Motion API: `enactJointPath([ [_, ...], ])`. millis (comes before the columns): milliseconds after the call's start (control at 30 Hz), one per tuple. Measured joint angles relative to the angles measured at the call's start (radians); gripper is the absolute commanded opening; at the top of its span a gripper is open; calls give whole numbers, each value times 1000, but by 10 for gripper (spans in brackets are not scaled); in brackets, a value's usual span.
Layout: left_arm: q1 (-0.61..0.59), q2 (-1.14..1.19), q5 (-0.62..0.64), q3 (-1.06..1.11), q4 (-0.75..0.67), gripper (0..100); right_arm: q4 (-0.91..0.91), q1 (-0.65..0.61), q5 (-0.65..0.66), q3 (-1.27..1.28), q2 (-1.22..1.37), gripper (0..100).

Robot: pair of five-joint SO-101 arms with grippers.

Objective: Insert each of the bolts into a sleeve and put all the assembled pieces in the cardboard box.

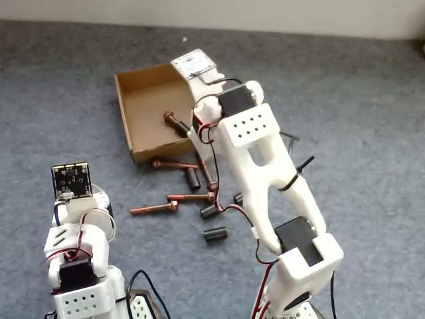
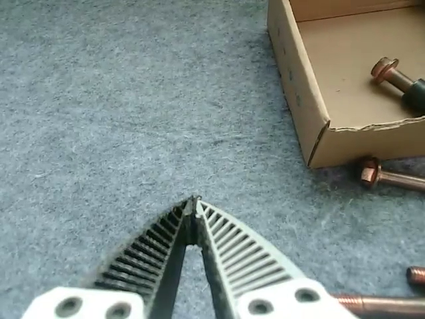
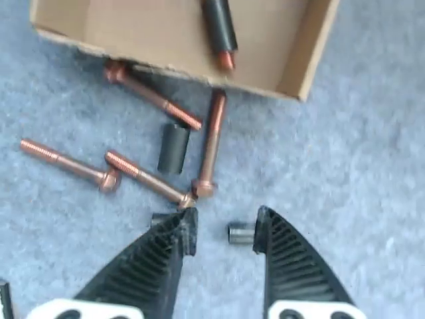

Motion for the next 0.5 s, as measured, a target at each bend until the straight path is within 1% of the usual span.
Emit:
enactJointPath([
  [100,0,0,0,0,0,17,44,34,-46,-5,0,138],
  [267,0,0,0,0,0,17,72,78,-71,5,0,138],
  [367,0,0,0,0,0,17,68,103,-110,81,-38,138],
  [433,0,0,0,0,0,17,49,109,-127,170,-112,138],
  [500,0,0,0,0,0,17,-21,110,-157,273,-206,139],
])
